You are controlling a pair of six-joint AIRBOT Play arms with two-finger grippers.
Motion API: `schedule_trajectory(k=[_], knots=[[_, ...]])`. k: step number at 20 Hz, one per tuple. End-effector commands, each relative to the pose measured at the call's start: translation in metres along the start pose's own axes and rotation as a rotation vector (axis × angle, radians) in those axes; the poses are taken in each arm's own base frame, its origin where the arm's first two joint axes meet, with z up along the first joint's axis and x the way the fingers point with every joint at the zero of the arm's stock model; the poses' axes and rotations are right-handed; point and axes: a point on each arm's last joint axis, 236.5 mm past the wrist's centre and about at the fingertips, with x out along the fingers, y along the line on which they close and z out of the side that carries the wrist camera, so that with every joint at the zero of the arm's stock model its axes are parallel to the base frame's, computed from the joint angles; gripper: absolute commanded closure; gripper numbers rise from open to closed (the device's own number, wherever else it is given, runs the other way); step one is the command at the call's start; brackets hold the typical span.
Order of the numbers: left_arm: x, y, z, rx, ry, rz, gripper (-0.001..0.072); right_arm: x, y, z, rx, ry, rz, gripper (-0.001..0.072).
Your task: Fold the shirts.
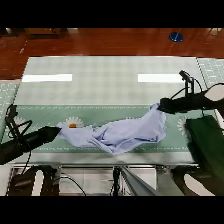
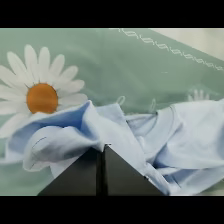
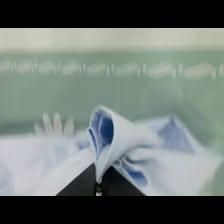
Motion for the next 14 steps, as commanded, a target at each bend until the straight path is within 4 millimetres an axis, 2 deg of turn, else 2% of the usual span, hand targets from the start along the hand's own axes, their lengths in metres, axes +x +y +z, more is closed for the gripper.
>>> schedule_trajectory(k=[1,2,3,4,5,7,8,9,10,11,12,13,14], knots=[[0.009,0.010,0.005,0.078,-0.045,0.010,0.0688,0.017,0.001,0.066,0.051,-0.215,0.020,0.0680],[0.009,0.010,0.005,0.094,-0.045,0.011,0.0689,0.014,0.002,0.075,0.050,-0.251,0.020,0.0611],[0.009,0.010,0.005,0.096,-0.045,0.010,0.0688,0.013,0.003,0.077,0.052,-0.258,0.023,0.0457],[0.009,0.010,0.005,0.096,-0.044,0.010,0.0688,0.015,0.004,0.071,0.050,-0.235,0.026,0.0333],[0.009,0.010,0.005,0.096,-0.044,0.010,0.0688,0.017,0.006,0.058,0.031,-0.178,0.032,0.0303],[0.009,0.010,0.005,0.096,-0.044,0.010,0.0688,0.016,0.007,0.018,-0.073,-0.013,0.025,0.0233],[0.009,0.010,0.005,0.096,-0.044,0.010,0.0688,0.010,-0.003,-0.005,-0.136,0.076,-0.021,0.0224],[0.009,0.010,0.005,0.096,-0.044,0.010,0.0688,0.000,-0.025,-0.026,-0.197,0.166,-0.111,0.0222],[0.009,0.010,0.005,0.096,-0.044,0.010,0.0688,-0.015,-0.057,-0.043,-0.262,0.256,-0.244,0.0147],[0.009,0.010,0.005,0.096,-0.044,0.010,0.0688,-0.031,-0.089,-0.055,-0.300,0.330,-0.370,0.0125],[0.009,0.010,0.004,0.096,-0.043,0.010,0.0688,-0.040,-0.109,-0.064,-0.290,0.377,-0.426,0.0123],[0.009,0.010,0.004,0.096,-0.042,0.010,0.0688,-0.038,-0.115,-0.072,-0.253,0.395,-0.399,0.0122],[0.009,0.010,0.003,0.095,-0.038,0.008,0.0688,-0.031,-0.112,-0.079,-0.208,0.391,-0.326,0.0121]])
